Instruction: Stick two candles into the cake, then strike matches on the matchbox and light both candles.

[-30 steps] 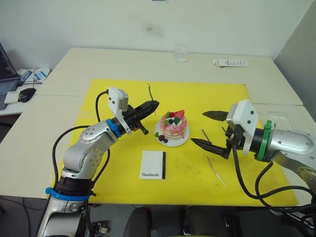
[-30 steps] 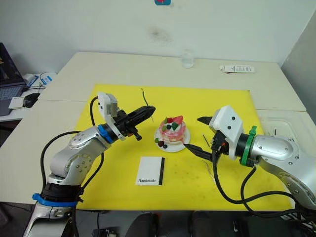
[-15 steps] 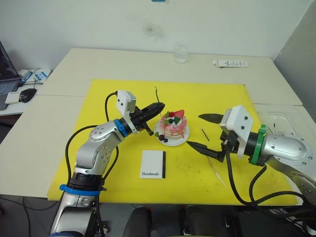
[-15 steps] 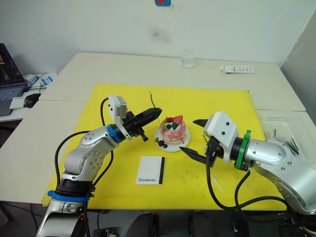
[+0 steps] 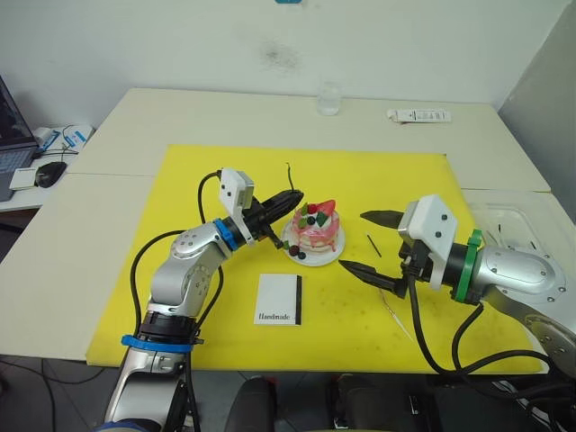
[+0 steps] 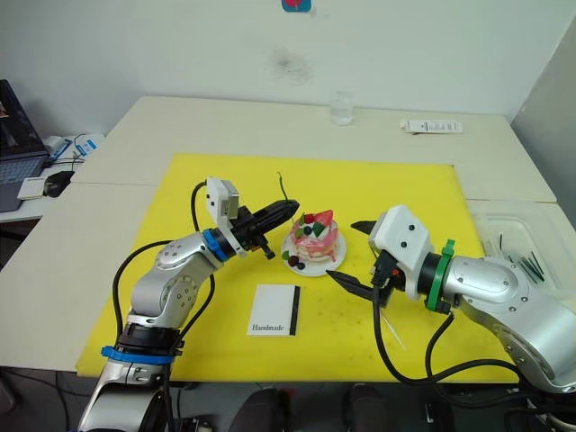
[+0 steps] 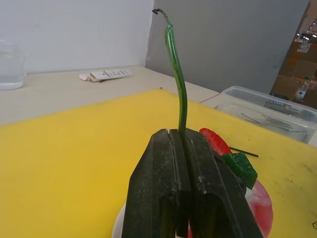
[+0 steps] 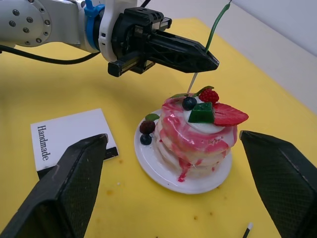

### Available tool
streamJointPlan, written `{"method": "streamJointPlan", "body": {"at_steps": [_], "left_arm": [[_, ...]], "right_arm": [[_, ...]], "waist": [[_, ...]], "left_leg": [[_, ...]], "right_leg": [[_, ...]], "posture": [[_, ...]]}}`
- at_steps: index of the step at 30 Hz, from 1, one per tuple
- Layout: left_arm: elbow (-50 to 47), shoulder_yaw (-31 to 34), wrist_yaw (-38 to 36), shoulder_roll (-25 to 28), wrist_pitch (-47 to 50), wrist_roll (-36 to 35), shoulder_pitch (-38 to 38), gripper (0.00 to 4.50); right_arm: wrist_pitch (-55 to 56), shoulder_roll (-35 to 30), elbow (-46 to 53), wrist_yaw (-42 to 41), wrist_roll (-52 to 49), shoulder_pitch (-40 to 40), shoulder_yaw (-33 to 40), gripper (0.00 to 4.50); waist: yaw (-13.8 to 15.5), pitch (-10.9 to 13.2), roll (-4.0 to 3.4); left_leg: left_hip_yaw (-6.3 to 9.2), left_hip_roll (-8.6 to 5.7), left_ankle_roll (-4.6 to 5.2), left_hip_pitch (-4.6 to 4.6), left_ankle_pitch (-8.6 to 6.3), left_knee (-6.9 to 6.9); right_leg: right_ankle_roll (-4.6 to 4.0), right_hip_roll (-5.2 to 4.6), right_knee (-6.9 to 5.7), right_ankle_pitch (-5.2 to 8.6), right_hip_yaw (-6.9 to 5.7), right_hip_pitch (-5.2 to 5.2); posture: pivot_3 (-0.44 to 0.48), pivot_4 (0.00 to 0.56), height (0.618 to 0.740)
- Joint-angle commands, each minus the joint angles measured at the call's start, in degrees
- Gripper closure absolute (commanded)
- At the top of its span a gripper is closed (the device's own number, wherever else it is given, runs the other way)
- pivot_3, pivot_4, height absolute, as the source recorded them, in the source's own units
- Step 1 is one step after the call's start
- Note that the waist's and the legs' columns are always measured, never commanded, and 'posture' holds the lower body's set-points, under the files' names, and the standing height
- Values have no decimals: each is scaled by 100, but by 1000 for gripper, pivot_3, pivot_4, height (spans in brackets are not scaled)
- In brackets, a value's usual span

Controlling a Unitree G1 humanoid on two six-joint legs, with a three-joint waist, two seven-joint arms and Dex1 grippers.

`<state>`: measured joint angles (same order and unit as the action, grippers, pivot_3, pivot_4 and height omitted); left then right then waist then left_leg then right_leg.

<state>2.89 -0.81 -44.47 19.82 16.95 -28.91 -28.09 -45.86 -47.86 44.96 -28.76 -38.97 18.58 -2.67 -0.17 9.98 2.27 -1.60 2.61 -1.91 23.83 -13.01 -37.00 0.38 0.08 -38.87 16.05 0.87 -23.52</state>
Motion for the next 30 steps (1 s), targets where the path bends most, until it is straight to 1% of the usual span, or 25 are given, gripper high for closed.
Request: {"method": "streamJointPlan", "body": {"at_steps": [1, 8, 17, 23, 30], "left_arm": [[-51, 50, -54, -88, -85, 16, -81, 4500], [-12, 63, -67, -158, 1, 2, -112, 4500], [193, -84, -176, -230, -365, 391, 160, 4500], [318, -136, -64, -370, -594, 607, 306, 4500], [384, -116, -16, -433, -588, 640, 427, 4500]], "right_arm": [[12, 24, 195, -38, 60, 58, 81, 33], [1, 51, 151, -66, 112, 64, 30, 33], [-69, 71, 253, -92, 138, 6, 68, 33], [-80, 96, 274, -91, 174, -34, 91, 33], [-40, 103, 290, -109, 252, -109, 108, 33]], "waist": [[0, 0, 0], [0, 0, 0], [0, 0, 0], [2, -2, 1], [1, -5, 1]], "left_leg": [[0, 0, 0, 0, 0, 0], [0, -1, 0, 0, 0, -2], [0, -1, 0, -1, 0, -3], [2, -1, 0, -3, 0, -5], [2, -1, 0, -8, 0, -7]], "right_leg": [[0, 0, -1, 0, 0, 0], [1, 0, -2, -1, 0, 1], [0, 1, -4, -1, 1, 1], [0, 1, -6, -1, -1, 4], [2, 1, -7, -2, 0, 11]], "posture": [[0, 150, 740], [0, 150, 740], [0, 150, 740], [0, 150, 740], [0, 150, 740]]}}
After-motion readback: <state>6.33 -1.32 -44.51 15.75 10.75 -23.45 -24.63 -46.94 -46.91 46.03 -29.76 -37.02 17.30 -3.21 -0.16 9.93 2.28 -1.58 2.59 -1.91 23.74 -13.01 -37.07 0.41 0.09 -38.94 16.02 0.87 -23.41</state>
